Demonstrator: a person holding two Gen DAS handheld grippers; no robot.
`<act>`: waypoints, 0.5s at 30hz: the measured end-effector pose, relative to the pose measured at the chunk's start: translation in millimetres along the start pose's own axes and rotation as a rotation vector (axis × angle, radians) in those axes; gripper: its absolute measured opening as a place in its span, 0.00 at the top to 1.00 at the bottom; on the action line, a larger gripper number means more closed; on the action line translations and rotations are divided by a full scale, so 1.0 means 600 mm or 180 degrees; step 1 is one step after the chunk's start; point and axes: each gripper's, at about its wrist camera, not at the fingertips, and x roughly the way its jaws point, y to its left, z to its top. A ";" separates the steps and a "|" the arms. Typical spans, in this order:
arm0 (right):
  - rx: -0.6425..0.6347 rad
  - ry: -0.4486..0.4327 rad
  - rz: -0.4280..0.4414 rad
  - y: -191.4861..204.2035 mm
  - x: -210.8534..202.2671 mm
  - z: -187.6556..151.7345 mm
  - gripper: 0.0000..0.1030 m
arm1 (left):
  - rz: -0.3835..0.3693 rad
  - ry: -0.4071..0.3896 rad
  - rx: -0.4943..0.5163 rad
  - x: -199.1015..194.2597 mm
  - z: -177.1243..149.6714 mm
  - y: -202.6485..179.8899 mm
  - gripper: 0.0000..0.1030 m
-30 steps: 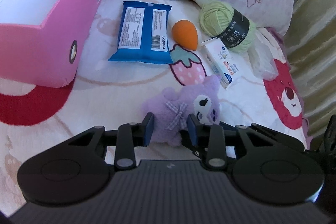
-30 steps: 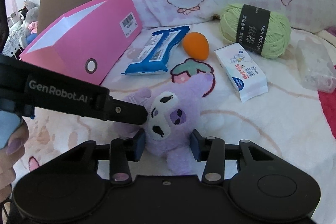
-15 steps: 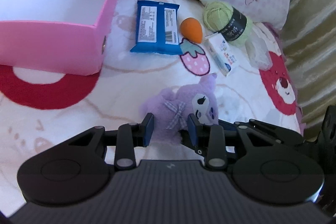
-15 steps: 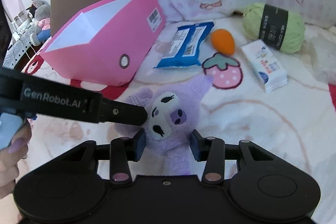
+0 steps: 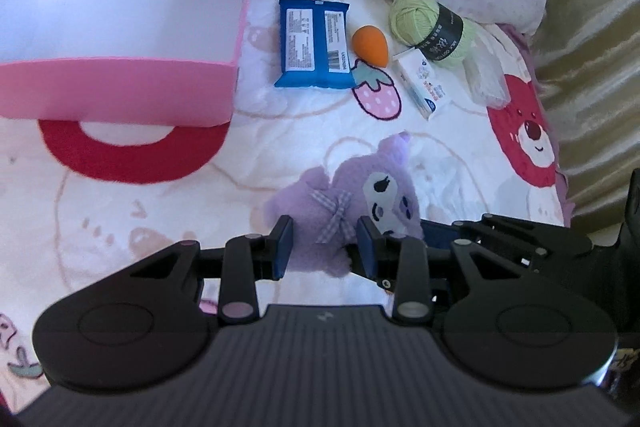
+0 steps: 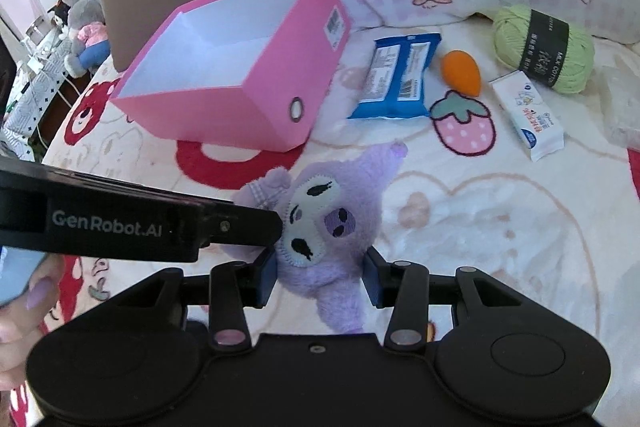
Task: Organize objects
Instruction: 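Lift the plush toy with the right gripper and carry it over the pink box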
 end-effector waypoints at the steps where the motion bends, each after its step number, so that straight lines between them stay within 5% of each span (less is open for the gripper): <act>1: -0.0016 0.0015 0.0005 0.007 -0.004 0.001 0.52 | 0.0011 0.0027 -0.0024 -0.007 0.001 0.003 0.68; 15: -0.0024 0.0107 0.0154 0.076 -0.060 0.042 0.52 | 0.0115 0.0041 -0.0009 -0.120 0.018 0.010 0.68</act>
